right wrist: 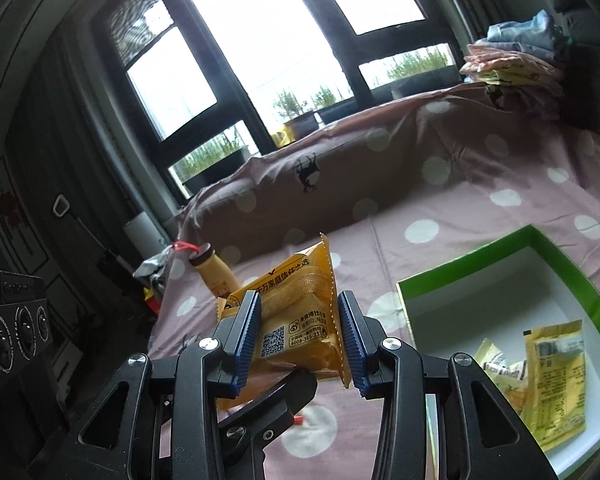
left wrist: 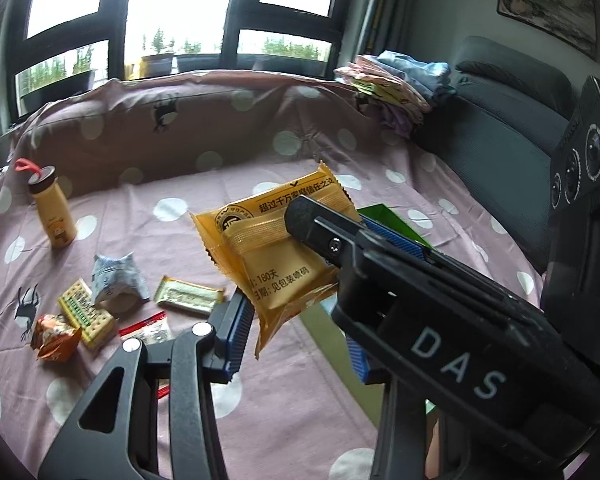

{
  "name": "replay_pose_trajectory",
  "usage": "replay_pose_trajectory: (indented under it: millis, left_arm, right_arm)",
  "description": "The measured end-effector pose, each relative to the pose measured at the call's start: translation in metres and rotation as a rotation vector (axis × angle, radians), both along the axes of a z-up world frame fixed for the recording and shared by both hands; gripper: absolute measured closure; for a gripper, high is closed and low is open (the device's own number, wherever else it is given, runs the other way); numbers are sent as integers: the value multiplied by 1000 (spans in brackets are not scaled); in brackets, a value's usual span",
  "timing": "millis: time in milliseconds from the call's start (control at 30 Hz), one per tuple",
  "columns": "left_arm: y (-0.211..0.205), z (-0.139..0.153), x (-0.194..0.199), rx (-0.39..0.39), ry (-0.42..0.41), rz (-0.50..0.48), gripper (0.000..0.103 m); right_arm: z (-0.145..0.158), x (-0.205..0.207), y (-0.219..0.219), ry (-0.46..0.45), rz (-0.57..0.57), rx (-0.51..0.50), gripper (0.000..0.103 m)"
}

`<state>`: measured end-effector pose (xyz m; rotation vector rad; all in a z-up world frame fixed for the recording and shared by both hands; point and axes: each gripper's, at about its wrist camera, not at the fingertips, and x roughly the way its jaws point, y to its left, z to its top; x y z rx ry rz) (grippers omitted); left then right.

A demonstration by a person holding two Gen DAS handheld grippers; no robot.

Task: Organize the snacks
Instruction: 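Lift the yellow cake pack with the right gripper toward the green box, then lower the yellow cake pack with the right gripper into the box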

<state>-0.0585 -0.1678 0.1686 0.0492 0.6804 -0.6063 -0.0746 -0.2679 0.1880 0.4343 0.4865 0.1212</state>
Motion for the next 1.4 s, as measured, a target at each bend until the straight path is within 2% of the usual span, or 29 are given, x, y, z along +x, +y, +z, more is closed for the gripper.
replay_pose_trajectory:
  millis: [467, 733, 1100, 1400]
  left_arm:
    - [-71, -12, 3, 49, 47, -135, 62]
    - [-98, -30, 10, 59, 117, -192, 62]
    - [-118, -54, 23, 66, 220, -224, 61]
    - [-123, -70, 31, 47, 286, -234, 61]
  right_arm:
    - [-15, -17, -72, 64, -161, 110, 60]
    - [-31, -19, -101, 152, -234, 151, 60]
    - [-56, -15, -122, 282, -292, 194, 60]
    - [-67, -10, -126, 355, -317, 187, 60]
